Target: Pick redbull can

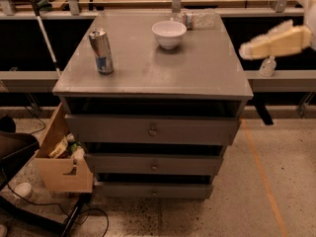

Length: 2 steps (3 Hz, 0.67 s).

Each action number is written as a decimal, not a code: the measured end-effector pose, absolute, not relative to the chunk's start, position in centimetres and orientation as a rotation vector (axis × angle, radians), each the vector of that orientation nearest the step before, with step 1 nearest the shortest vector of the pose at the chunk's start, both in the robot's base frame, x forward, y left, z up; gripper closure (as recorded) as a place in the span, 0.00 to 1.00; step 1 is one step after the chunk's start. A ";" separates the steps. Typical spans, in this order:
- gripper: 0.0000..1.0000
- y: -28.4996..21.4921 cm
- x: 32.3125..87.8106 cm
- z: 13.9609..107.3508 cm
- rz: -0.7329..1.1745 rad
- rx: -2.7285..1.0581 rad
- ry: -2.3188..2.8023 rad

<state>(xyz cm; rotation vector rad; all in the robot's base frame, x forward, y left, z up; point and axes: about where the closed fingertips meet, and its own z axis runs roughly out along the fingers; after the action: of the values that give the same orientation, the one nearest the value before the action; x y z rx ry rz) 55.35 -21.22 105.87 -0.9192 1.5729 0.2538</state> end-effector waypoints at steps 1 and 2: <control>0.00 -18.9 56.6 109.2 0.306 -0.845 1.478; 0.00 -18.9 56.5 109.2 0.307 -0.844 1.481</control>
Offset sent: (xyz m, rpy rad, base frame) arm 0.0127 0.0218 0.0333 0.1041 -0.0717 0.0107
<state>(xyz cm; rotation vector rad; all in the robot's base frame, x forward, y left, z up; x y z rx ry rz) 56.51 -18.90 109.18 -0.8445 1.4811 0.3069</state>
